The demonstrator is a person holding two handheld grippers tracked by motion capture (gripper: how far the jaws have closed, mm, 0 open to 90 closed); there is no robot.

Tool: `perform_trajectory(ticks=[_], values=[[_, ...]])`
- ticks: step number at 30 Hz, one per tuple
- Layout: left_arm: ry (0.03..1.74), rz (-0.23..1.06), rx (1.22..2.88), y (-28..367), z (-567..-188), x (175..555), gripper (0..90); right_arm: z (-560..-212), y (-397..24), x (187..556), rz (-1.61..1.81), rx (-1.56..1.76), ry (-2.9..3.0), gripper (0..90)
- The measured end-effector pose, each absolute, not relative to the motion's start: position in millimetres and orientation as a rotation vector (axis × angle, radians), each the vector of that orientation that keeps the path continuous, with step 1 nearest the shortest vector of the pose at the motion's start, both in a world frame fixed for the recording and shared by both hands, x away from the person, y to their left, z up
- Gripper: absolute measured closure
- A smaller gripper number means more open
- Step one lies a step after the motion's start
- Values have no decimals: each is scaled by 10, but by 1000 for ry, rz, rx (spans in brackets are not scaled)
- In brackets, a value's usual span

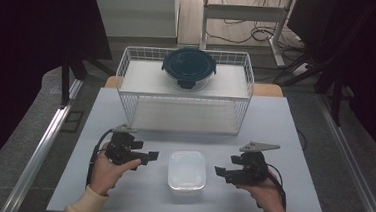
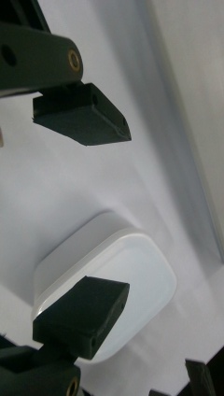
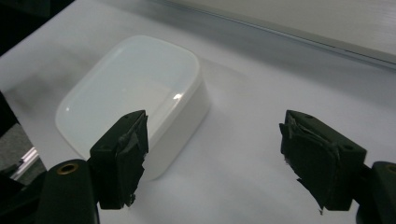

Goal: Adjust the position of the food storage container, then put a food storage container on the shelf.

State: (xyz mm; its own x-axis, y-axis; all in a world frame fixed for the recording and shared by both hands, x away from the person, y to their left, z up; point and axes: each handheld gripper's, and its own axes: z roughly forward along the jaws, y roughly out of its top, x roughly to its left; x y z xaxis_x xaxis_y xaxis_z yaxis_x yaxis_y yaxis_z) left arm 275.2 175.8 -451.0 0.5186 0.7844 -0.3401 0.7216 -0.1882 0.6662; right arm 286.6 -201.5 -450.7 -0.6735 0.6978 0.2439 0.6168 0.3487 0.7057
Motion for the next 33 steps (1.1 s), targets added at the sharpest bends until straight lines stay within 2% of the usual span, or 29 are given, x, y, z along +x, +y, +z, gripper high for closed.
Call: perform_trajectory(ticks=[10,12,19,27,33], values=[[1229,32,1867,1824,-4489,2613,219,-4458,-1907,2914,1234,1277,2475,230],[1238,52,1858,1836,-4483,2605,221,-4452,-1885,2922,1238,1284,2470,231],[1244,9,1801,1861,-4519,2610,212,-4548,-1861,2926,1249,1294,2483,234],[1249,-24,1772,1794,-4628,2632,254,-4621,-1890,2923,1271,1326,2489,253],[1261,-138,1738,1746,-4767,2686,273,-4604,-1854,2932,1310,1338,2502,275]])
